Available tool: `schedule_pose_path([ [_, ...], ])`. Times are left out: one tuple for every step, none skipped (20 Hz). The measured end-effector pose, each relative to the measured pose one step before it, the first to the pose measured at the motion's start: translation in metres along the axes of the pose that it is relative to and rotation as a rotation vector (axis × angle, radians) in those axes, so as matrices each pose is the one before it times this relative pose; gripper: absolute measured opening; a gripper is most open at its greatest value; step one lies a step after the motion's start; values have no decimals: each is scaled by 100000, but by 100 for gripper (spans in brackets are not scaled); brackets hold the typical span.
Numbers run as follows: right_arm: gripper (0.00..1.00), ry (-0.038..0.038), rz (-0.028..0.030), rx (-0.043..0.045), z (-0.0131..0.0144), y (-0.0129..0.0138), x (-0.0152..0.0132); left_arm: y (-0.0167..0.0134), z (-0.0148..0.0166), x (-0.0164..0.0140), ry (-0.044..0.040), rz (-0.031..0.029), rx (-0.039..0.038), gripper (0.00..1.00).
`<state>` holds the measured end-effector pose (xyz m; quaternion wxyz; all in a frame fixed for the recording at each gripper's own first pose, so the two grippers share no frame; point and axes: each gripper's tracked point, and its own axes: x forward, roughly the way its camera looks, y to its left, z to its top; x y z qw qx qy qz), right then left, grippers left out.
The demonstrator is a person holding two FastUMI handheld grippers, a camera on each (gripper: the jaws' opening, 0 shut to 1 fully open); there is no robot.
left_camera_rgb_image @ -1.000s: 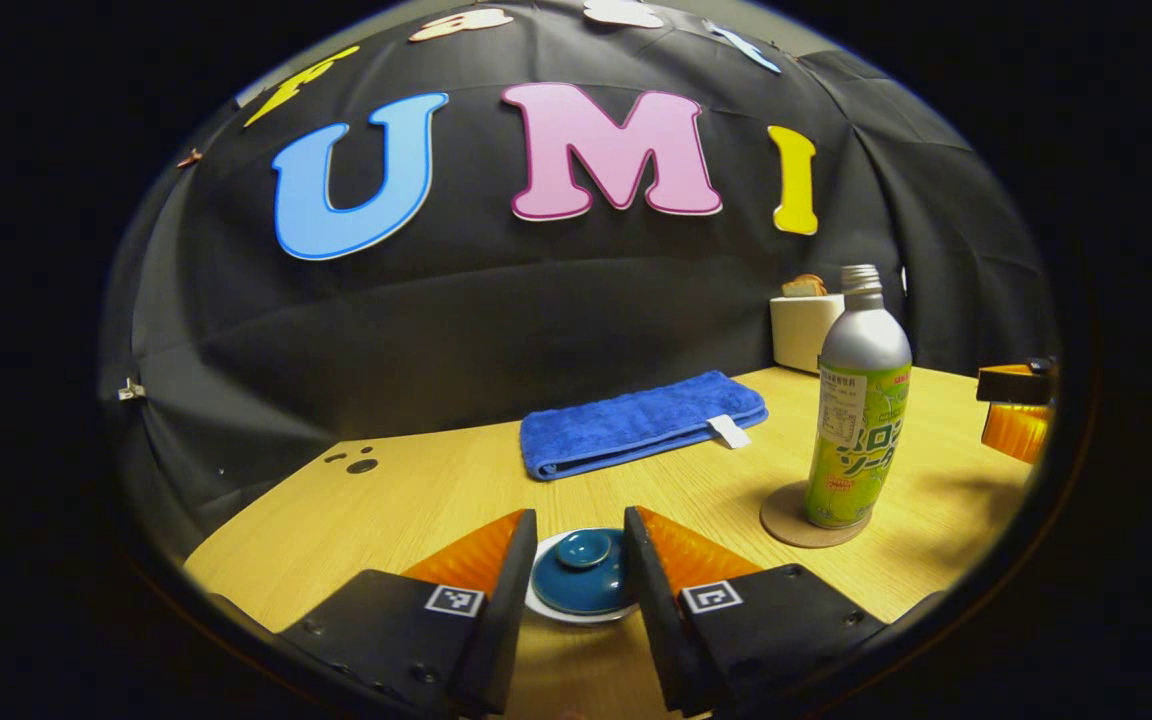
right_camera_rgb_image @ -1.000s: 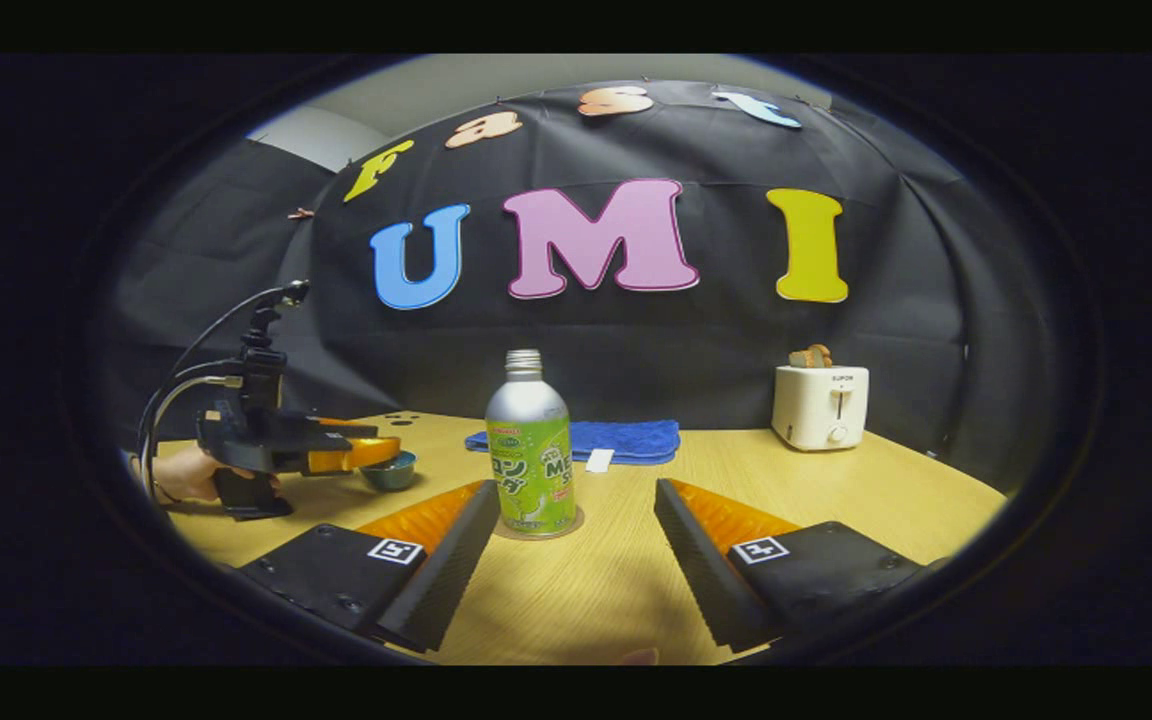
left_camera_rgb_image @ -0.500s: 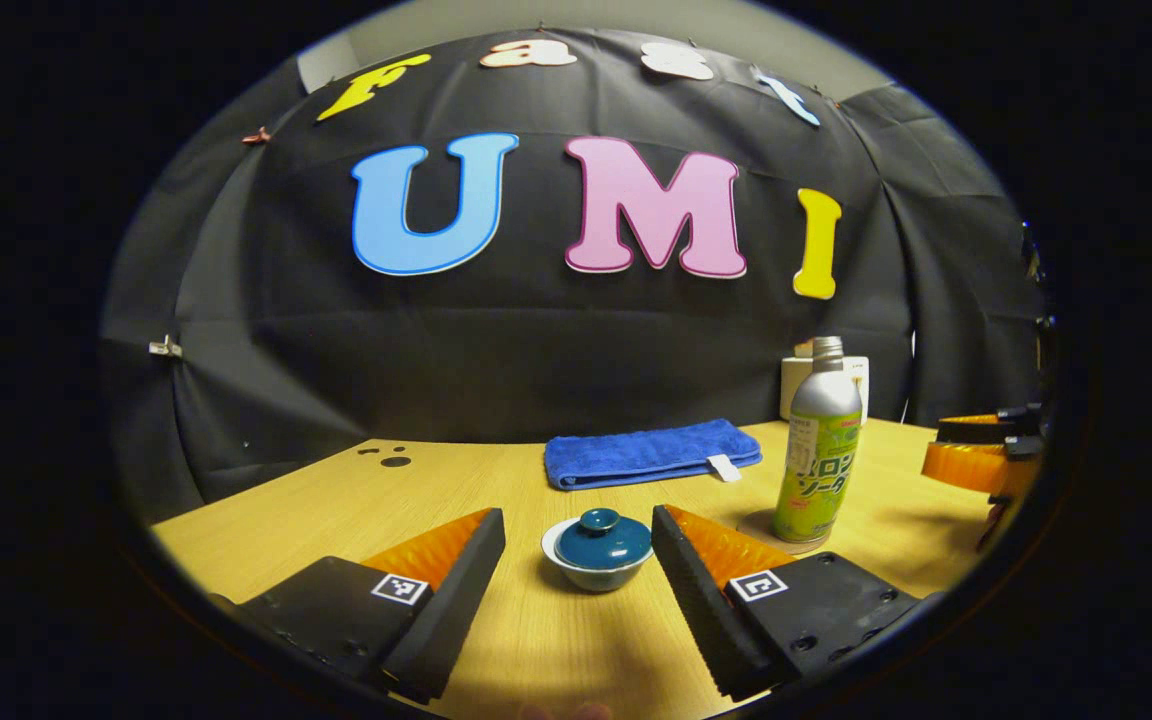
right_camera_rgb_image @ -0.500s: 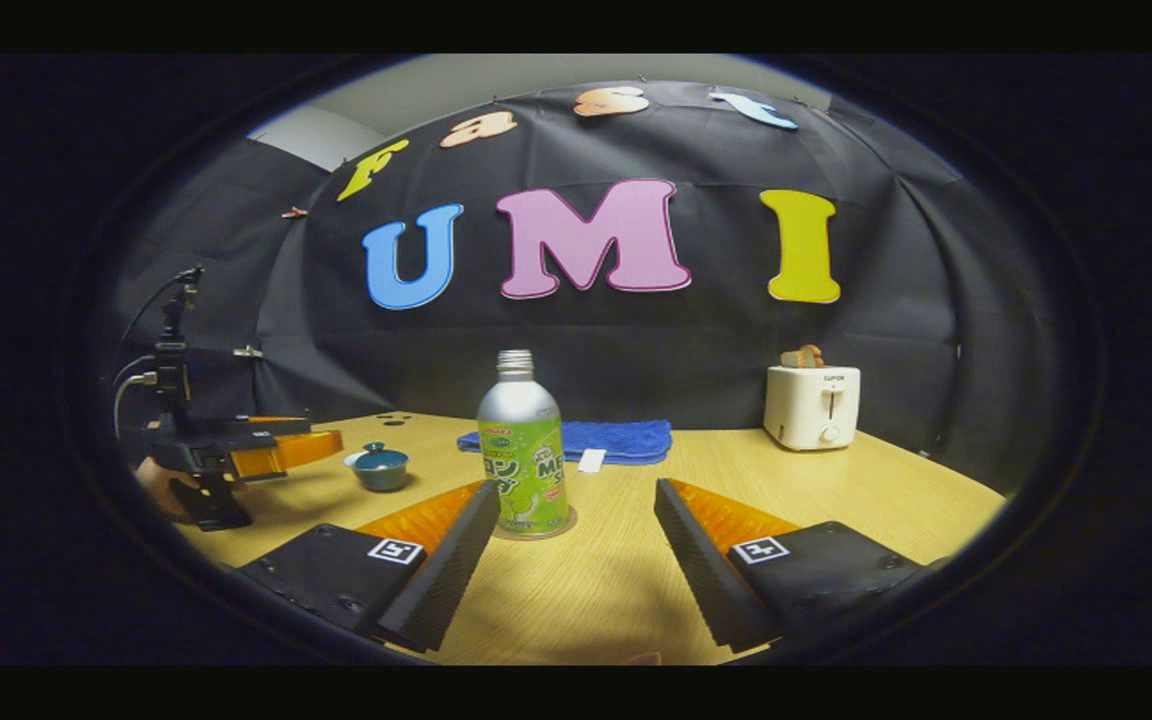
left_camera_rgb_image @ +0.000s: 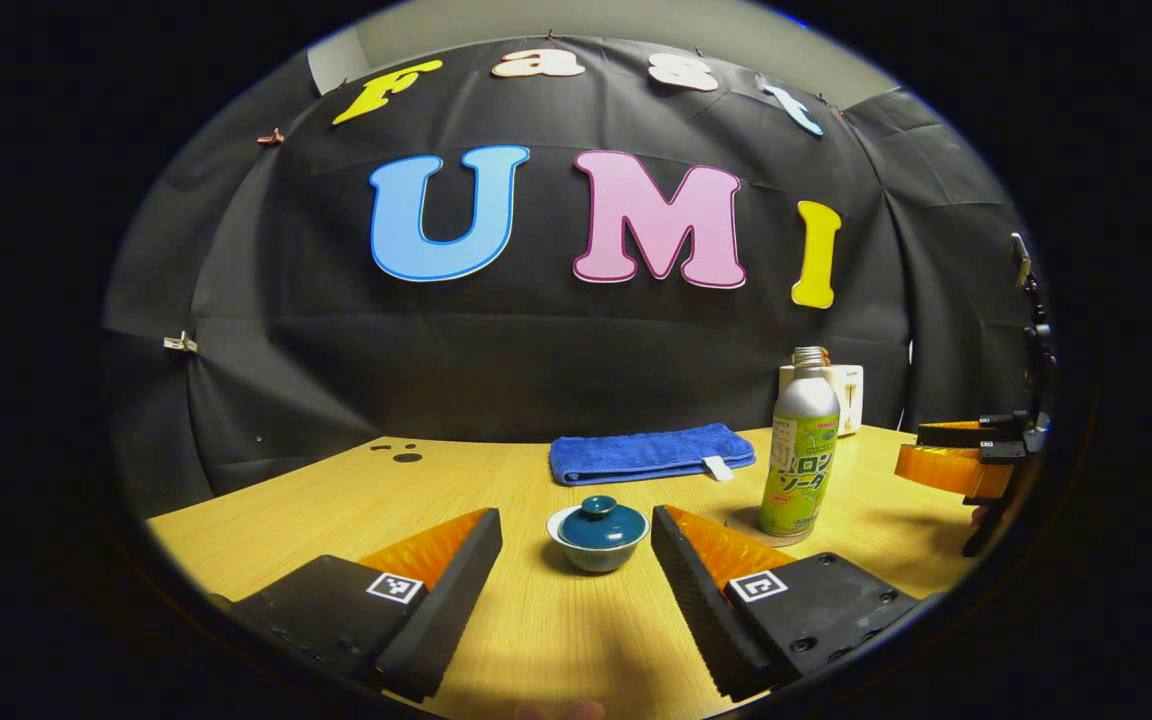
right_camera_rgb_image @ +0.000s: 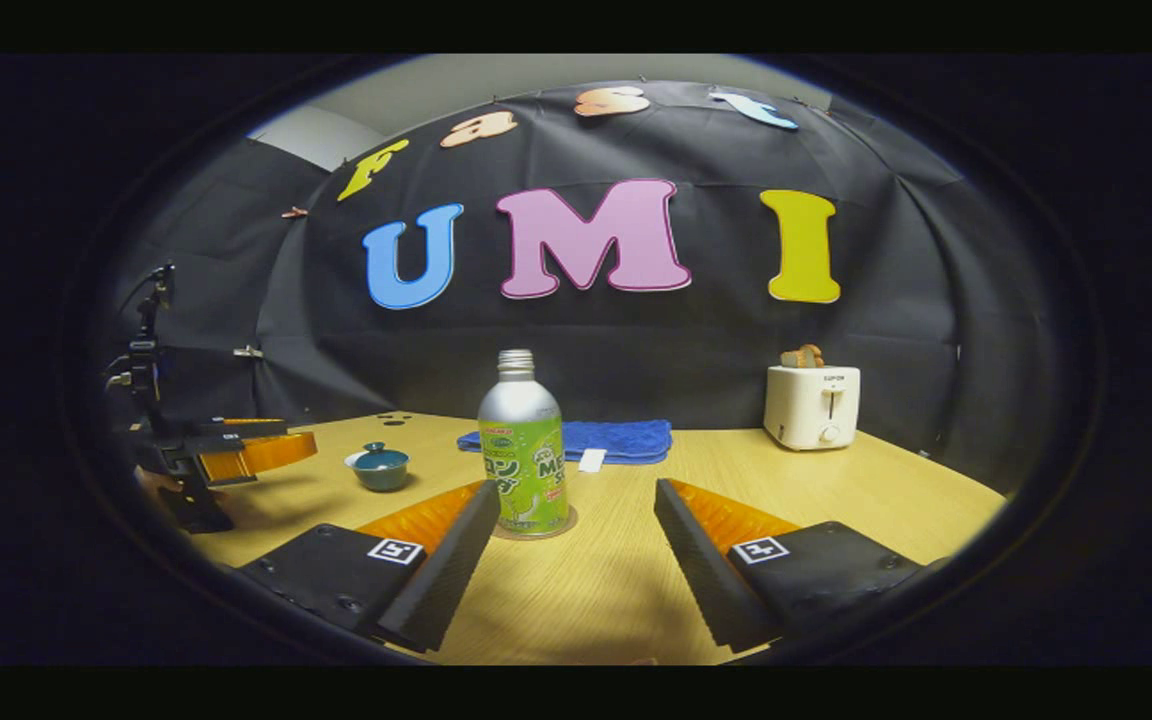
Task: Open the teacup lid with one hand, grasp the water bottle and pour water into the teacup with the other hand; after pouring, place the water bottle on the coaster and then close the teacup lid.
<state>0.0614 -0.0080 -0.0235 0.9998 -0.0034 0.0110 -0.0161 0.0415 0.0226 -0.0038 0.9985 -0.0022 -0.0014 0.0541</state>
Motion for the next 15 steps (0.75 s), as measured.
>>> schedule_pose_path([
  [96, 55, -3, 49, -2, -37, 43, 14, 46, 25, -17, 29, -12, 95],
  [96, -45, 14, -52, -16, 18, -18, -3, -41, 10, -82, 110, 5, 95],
  [96, 26, -11, 43, -28, -36, 19, 97, 43, 29, 94, 785, 91, 95],
  [96, -33, 20, -54, 9, 10, -27, -19, -58, -51, -42, 32, -111, 95],
  [96, 34, -17, 28, -15, -4, 49, -76, 29, 9, 108, -32, 27, 95],
  [96, -35, 21, -30, 20, 15, -51, 10, -29, 11, -105, 37, -41, 95],
  [96, 16, -2, 21, 12, -21, 9, 0, 12, -35, 41, 7, 23, 95],
  [96, -3, 13, -4, -36, 8, 26, 19, -48, 8, -48, -3, -4, 95],
  [96, 6, -11, 6, 11, 21, -20, -7, 5, -23, 23, 10, 16, 95],
  [96, -10, 11, 0, -5, -22, 8, 30, -21, -10, -17, -6, 0, 95],
  [96, 32, -9, 25, 26, -5, -15, -1, 42, -2, -7, -13, 17, 95],
  [96, -18, 14, -33, -21, 16, 11, 1, -41, -19, 2, -5, -7, 95],
  [96, 6, 2, 6, 17, -18, -26, 25, 15, 11, -6, -3, 5, 95],
  [96, 13, 2, 8, -18, 1, 15, -17, -19, -35, 10, -12, -4, 95],
  [96, 6, 0, 6, -18, -9, 19, -30, 12, 27, 20, -168, -41, 95],
])
